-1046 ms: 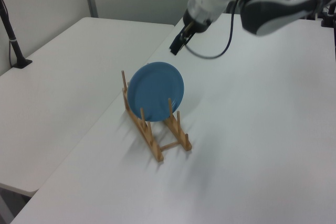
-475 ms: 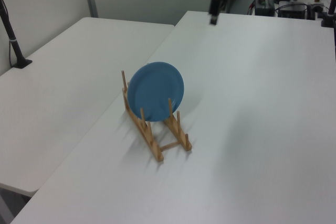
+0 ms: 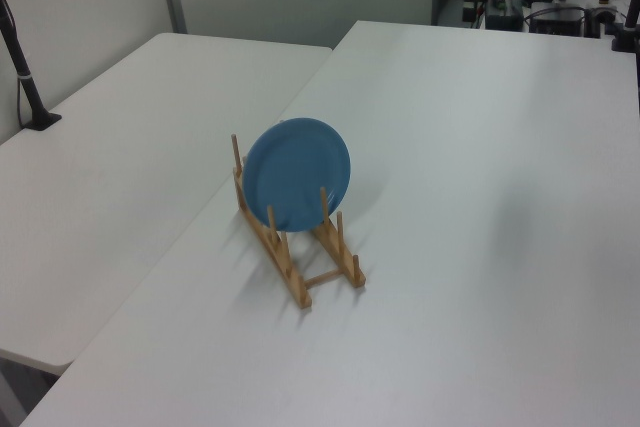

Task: Place plate in plate rack

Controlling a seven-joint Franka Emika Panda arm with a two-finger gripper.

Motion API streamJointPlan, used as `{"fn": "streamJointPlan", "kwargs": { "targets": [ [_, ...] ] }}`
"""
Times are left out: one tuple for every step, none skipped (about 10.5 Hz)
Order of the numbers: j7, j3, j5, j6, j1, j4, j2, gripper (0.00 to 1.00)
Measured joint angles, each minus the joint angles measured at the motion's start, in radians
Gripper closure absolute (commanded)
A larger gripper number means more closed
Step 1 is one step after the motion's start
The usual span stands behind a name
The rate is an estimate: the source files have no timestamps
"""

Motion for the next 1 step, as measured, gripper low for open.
{"fn": "streamJointPlan", "kwargs": {
  "targets": [
    [0.000, 0.000, 0.000, 0.000, -0.012, -0.013, 0.000, 0.00]
  ]
}}
